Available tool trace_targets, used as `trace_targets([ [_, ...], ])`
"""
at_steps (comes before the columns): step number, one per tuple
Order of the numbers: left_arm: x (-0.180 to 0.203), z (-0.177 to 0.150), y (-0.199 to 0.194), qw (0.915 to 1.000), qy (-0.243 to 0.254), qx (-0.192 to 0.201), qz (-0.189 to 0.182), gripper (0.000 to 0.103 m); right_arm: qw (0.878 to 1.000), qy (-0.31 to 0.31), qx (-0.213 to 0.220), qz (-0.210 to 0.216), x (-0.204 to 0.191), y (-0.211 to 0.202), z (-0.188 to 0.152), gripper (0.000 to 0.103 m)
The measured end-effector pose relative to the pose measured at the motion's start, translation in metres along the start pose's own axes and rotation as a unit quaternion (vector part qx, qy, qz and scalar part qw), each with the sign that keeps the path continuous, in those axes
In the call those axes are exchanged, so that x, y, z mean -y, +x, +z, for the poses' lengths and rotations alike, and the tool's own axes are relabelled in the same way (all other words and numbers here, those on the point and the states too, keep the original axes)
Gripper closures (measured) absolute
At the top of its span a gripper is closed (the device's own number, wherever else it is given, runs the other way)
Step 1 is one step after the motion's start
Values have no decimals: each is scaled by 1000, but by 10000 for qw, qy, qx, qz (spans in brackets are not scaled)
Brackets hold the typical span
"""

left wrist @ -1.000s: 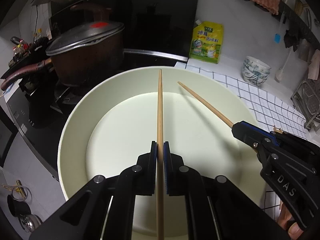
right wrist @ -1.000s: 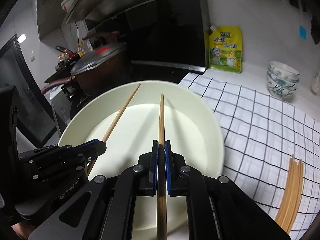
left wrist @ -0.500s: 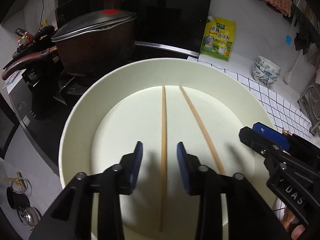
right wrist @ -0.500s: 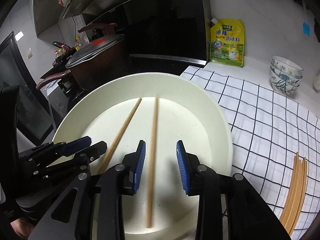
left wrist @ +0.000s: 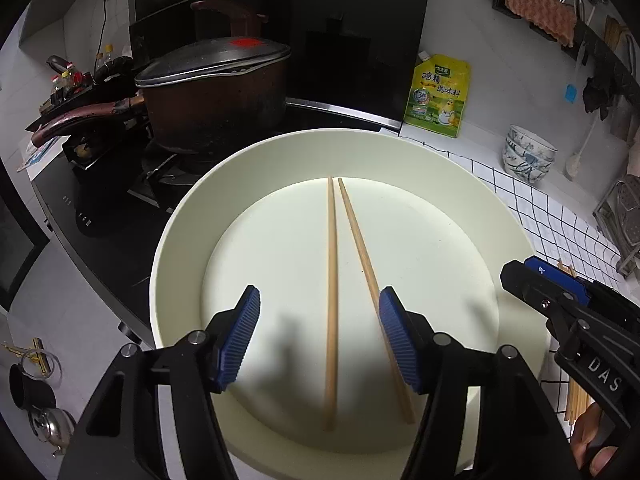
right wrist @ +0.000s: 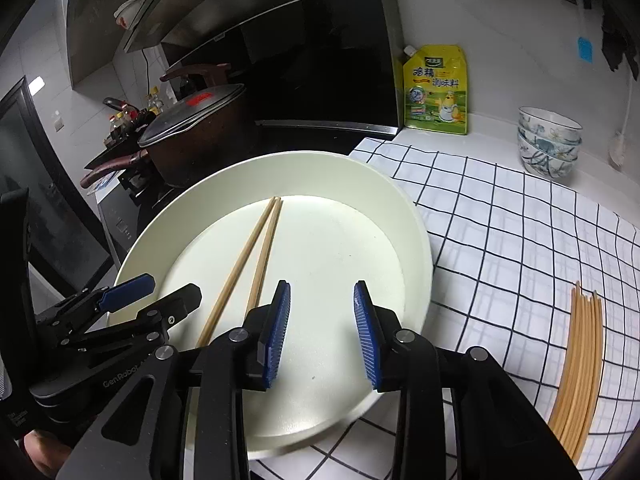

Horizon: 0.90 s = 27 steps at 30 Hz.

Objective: Organize utensils
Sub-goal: 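Move both open tools back over the chopstick pile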

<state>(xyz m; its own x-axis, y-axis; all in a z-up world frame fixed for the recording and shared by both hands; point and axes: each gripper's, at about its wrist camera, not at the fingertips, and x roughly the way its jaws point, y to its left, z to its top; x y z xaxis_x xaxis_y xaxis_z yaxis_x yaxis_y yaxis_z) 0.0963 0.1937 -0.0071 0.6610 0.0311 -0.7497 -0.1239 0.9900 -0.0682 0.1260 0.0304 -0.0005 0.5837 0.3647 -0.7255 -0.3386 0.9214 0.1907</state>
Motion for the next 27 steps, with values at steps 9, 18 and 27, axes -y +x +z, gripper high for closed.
trace_targets([
  [9,12,-4,-16,9999,42,111,-120,32,9996,93,203,-192,12,-32,-9,62],
  [18,35,-10,-33,9991,98,148,-379,27,9980,242,457,-375,34,-72,-21,55],
  [27,73,-14,-55,9971,367,280,-597,24,9947,525,649,-594,68,-108,-40,53],
])
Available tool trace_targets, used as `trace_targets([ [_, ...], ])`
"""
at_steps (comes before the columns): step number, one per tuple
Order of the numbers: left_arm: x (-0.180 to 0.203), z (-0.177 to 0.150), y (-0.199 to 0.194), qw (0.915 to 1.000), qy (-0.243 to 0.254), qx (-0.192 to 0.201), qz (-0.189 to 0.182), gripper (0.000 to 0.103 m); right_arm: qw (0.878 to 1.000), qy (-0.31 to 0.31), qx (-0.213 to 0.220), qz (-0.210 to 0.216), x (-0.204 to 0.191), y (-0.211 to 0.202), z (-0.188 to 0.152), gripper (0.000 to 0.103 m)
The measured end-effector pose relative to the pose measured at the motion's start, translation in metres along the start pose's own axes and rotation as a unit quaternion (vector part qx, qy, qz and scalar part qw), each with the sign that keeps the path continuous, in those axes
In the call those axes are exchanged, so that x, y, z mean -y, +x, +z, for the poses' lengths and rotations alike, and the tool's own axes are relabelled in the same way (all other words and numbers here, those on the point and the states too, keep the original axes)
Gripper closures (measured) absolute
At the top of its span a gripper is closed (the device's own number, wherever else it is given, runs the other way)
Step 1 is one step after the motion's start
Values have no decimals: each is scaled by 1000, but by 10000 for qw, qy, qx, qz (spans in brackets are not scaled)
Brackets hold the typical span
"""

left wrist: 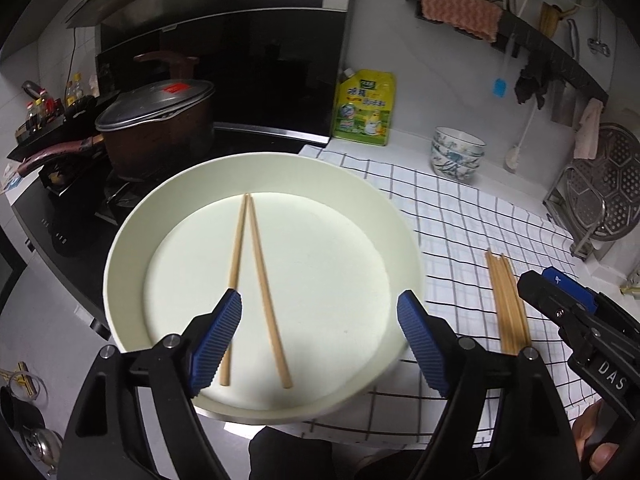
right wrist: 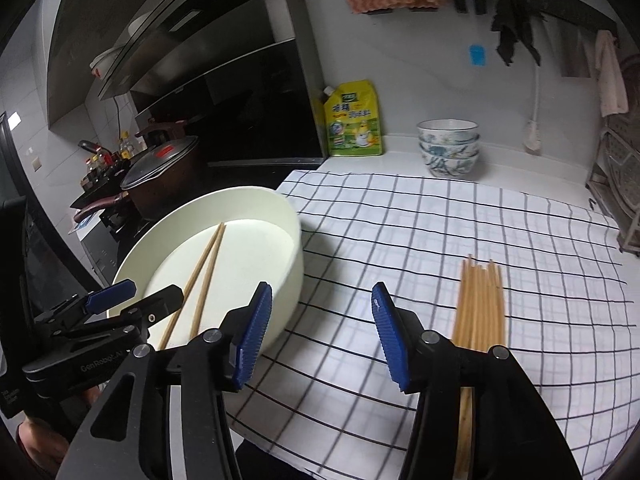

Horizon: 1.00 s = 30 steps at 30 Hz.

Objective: Organize utensils
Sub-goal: 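Move both open tools back over the chopstick pile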

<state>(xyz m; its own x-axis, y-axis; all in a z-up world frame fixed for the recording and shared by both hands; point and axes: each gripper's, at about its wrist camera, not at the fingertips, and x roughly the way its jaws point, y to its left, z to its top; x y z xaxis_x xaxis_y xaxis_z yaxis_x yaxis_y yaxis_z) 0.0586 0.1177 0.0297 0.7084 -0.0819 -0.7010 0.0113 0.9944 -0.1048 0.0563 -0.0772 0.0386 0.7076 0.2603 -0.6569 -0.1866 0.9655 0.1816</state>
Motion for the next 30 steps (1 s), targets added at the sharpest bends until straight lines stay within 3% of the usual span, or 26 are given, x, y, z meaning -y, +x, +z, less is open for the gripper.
trace_targets([
  [12,54,-8,2,9991,271,-85,-326,24,9987,378,179,-280,55,-30,-14,49],
  [30,133,-24,18,9937,821,-281,-703,24,9943,844,-102,-649,132,-26,-41,49],
])
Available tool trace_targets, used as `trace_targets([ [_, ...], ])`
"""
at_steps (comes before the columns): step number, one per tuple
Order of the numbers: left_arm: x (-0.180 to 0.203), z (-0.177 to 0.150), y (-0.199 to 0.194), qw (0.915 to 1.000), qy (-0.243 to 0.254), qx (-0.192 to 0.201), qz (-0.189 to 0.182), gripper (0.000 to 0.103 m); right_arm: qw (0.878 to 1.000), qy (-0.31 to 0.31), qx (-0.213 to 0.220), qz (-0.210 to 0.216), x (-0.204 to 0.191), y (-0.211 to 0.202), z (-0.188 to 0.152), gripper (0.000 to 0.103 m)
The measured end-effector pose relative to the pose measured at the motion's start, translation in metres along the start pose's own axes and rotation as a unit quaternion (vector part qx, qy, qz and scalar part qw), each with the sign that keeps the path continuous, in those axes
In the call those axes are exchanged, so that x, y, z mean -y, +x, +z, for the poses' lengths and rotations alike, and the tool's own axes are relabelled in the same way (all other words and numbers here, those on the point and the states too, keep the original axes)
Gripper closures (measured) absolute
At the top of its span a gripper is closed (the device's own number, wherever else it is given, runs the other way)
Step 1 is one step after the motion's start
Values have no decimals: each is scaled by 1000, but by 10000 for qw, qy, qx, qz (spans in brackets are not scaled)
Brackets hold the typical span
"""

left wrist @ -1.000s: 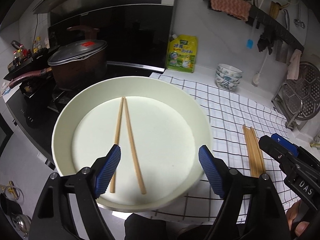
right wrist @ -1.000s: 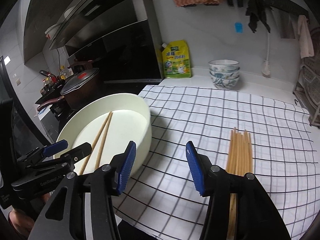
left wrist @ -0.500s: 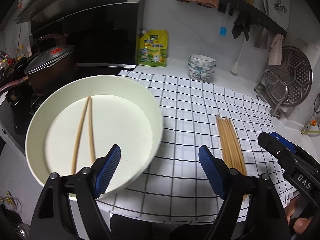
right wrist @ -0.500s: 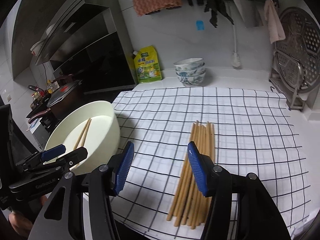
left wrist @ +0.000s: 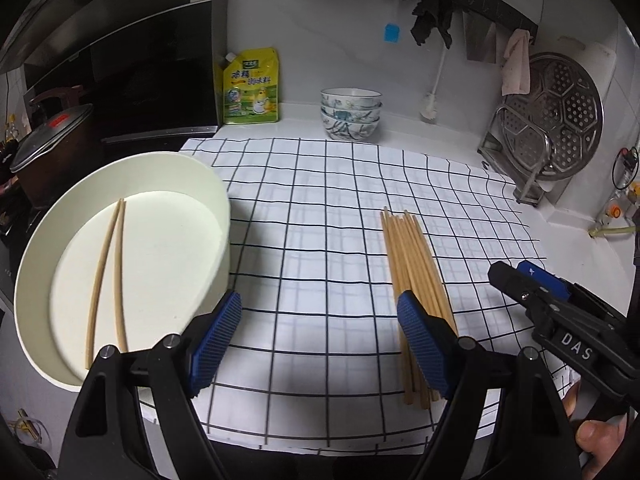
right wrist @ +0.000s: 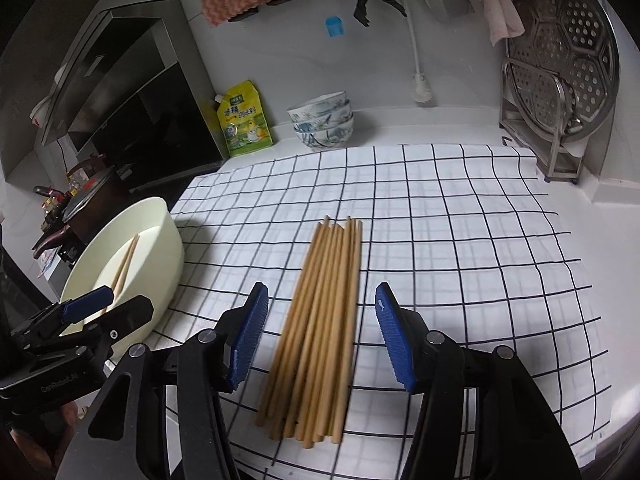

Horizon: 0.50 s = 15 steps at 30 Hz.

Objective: Organize utensils
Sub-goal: 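Move both open tools back over the chopstick pile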

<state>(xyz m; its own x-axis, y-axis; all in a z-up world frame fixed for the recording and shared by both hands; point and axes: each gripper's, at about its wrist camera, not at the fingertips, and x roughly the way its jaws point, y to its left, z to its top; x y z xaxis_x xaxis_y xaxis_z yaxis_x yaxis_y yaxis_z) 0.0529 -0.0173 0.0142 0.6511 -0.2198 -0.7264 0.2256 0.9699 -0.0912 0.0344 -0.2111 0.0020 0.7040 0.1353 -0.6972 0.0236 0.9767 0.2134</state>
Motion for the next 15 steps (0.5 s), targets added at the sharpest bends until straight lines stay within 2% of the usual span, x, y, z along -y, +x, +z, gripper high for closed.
trace_targets([
  [15,25,-12,25,9993,90,-331,-122,24,9996,210,-153,-72,35,14,-7,49],
])
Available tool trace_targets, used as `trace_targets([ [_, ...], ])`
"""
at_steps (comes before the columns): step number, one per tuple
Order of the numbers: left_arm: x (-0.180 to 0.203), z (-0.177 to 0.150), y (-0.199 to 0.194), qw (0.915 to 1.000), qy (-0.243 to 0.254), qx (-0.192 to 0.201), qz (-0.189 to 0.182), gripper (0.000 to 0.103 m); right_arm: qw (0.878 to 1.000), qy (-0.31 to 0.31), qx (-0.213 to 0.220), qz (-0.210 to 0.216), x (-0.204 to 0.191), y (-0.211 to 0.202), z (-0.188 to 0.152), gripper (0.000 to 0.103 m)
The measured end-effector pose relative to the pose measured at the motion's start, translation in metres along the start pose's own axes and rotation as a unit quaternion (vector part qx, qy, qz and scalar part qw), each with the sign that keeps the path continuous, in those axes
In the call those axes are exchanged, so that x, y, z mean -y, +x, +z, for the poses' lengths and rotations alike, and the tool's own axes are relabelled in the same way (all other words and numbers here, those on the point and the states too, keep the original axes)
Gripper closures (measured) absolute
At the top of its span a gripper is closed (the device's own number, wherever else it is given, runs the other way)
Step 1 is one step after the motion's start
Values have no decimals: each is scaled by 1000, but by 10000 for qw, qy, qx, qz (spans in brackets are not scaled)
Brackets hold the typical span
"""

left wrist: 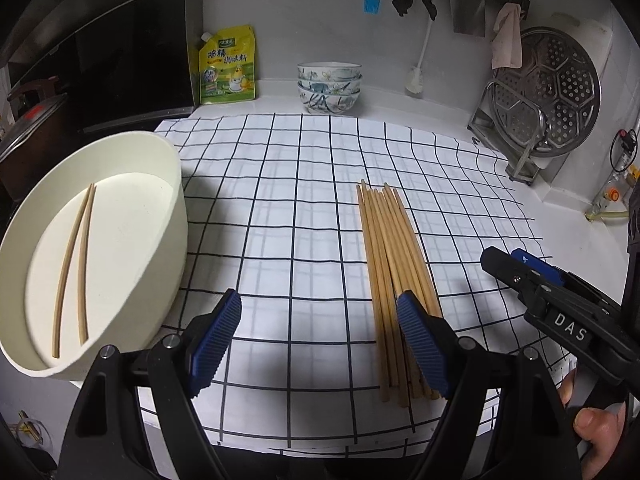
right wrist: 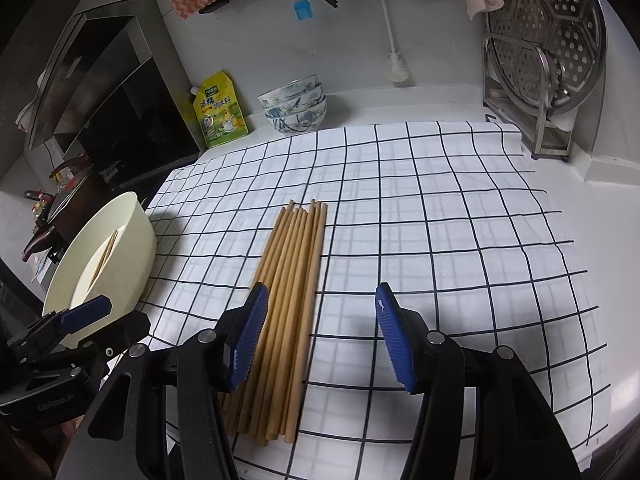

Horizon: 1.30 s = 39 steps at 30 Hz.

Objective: Organize utensils
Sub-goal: 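Move both open tools back over the chopstick pile, then close the right tool on one chopstick while the left tool grasps another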

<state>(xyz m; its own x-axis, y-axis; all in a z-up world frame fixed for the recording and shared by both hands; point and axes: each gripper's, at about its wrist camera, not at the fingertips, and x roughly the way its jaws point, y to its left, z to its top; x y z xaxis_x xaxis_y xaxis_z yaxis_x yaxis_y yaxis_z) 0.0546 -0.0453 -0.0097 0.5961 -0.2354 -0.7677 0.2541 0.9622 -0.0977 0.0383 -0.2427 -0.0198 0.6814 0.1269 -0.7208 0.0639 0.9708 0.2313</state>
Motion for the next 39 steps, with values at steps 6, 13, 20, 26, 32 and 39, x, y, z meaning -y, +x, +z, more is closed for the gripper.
trace_targets([
  [6,5,-7,16,9998,-119,-177,-3,24,9998,113,-163,-89,13,12,-5,46],
  [13,7,-14,35,9995,-122,-242,187,22,9987,-109,-452,-196,6,31,-14,46],
  [20,-4,-18,47,9988,-325,-335,167,18,9960,-423,-669,-407,-4,46,-22,46],
  [26,-6,-19,49,9988,-319,-314,211,18,9929,-682,-757,-620,-12,52,-26,46],
  [32,-6,-20,51,9988,-305,-314,215,17,9910,-799,-827,-683,-15,54,-27,44],
  [39,-3,-21,53,9990,-230,-318,202,17,9906,-802,-857,-696,-11,53,-27,44],
])
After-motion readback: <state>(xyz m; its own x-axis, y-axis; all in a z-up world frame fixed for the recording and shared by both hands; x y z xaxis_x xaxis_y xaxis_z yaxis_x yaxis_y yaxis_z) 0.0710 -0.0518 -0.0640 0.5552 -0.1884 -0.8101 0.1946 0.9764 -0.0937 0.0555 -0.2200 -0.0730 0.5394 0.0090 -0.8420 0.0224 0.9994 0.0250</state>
